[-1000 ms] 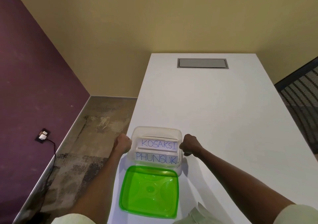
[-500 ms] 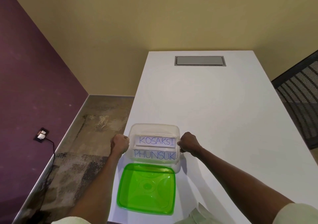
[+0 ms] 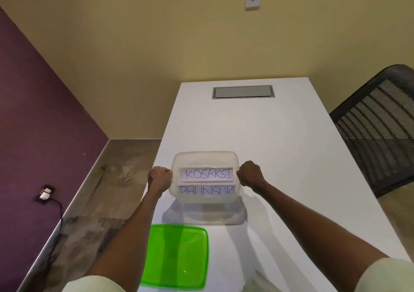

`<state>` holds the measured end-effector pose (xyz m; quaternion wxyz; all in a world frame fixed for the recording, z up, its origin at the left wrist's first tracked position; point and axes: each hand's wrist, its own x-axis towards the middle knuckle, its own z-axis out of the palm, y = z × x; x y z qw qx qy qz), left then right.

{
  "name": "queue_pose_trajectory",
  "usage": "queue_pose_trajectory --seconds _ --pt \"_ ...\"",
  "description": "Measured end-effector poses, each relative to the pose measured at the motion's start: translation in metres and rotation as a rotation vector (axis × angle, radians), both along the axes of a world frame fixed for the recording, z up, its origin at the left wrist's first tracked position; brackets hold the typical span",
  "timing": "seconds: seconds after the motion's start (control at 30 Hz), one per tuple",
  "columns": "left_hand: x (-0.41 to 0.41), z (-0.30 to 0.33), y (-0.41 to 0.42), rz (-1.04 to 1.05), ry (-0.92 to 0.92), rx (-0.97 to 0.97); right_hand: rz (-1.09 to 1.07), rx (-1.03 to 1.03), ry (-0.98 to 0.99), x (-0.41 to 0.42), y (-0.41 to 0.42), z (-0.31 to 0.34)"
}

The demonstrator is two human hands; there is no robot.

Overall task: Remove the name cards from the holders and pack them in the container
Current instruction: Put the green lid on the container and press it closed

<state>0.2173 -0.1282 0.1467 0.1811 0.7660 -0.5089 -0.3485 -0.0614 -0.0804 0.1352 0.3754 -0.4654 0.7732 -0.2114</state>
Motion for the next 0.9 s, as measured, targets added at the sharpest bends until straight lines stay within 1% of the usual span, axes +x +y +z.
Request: queue_pose_trajectory --seconds 0.1,0.3,0.47,0.63,0.9 --pt "-0.032 0.004 -0.004 0.022 0.075 -0.023 -0.046 -0.039 -0.005 -0.029 0.0 0.009" --pt "-0.094 0.013 -0.011 -0.019 0.114 -0.038 -0.095 -0.056 0.033 -0.087 0.007 0.02" --pt "-0.137 0.008 -0.015 -0.052 0.127 -0.047 -0.134 -0.058 0.076 -0.128 0.012 0.02" --pt "-0.172 0.0 -0.02 -0.11 0.102 -0.065 -0.188 -0.027 0.1 -0.16 0.013 0.015" --pt "-0.202 -0.018 -0.035 -0.163 0.101 -0.067 -0.235 0.026 0.123 -0.188 0.001 -0.002"
